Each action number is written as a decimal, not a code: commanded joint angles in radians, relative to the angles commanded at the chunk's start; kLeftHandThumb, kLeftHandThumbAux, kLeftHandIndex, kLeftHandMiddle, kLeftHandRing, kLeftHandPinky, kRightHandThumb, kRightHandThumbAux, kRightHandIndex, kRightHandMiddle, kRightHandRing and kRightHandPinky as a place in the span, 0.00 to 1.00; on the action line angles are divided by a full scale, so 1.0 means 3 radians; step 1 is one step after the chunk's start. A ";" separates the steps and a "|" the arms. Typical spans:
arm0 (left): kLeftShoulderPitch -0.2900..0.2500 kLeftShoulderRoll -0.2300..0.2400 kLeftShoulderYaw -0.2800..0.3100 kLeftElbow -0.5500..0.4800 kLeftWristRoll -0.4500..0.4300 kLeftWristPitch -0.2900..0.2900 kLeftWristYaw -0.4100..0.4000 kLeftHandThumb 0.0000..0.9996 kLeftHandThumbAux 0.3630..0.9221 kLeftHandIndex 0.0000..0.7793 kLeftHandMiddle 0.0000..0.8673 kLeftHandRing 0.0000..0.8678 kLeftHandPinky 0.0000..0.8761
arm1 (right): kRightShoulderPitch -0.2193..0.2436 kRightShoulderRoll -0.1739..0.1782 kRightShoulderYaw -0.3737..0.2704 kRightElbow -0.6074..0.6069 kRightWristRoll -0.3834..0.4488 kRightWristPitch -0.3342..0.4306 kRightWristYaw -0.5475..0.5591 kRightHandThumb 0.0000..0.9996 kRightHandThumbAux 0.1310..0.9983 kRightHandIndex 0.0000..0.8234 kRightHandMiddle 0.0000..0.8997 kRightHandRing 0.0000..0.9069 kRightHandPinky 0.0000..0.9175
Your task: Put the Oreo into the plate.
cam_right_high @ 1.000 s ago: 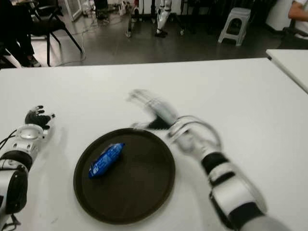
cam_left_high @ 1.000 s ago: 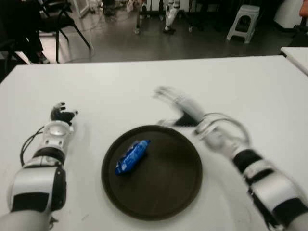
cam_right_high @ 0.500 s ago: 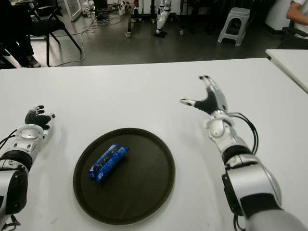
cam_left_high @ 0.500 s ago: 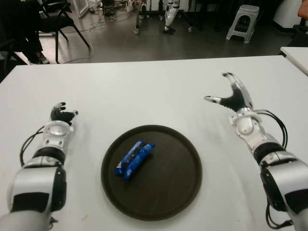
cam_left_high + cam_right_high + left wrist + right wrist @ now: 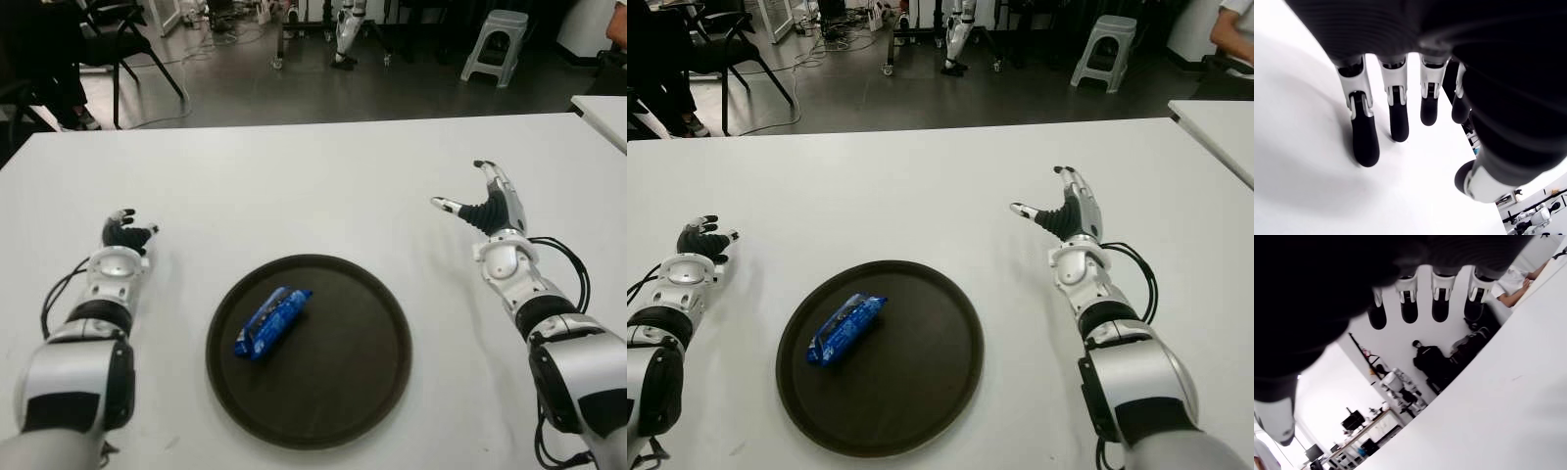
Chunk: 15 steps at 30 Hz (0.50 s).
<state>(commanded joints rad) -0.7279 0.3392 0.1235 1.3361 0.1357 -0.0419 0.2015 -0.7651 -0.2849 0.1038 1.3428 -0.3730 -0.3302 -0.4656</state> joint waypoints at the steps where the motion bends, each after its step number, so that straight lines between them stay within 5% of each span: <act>1: -0.0001 0.0000 0.0001 0.0000 0.0002 0.0001 0.0001 0.39 0.70 0.21 0.16 0.20 0.22 | 0.0022 -0.0003 -0.0013 0.0007 0.0010 0.0007 0.0011 0.00 0.55 0.00 0.00 0.00 0.03; 9: -0.0006 0.0014 0.0024 -0.0001 -0.0010 0.0003 -0.0009 0.38 0.69 0.21 0.17 0.19 0.19 | 0.0147 0.0026 -0.0111 0.0056 0.0081 0.0157 0.0091 0.00 0.63 0.00 0.02 0.04 0.09; 15: 0.0005 0.0021 0.0035 -0.0001 -0.0013 -0.0005 -0.0010 0.37 0.68 0.21 0.17 0.19 0.21 | 0.0040 0.0045 -0.0193 0.0051 0.0139 0.0311 0.0108 0.00 0.71 0.03 0.12 0.16 0.22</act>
<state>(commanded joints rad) -0.7264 0.3454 0.1339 1.3359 0.1317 -0.0435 0.1986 -0.7532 -0.2714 0.0459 1.3581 -0.3314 -0.2368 -0.4332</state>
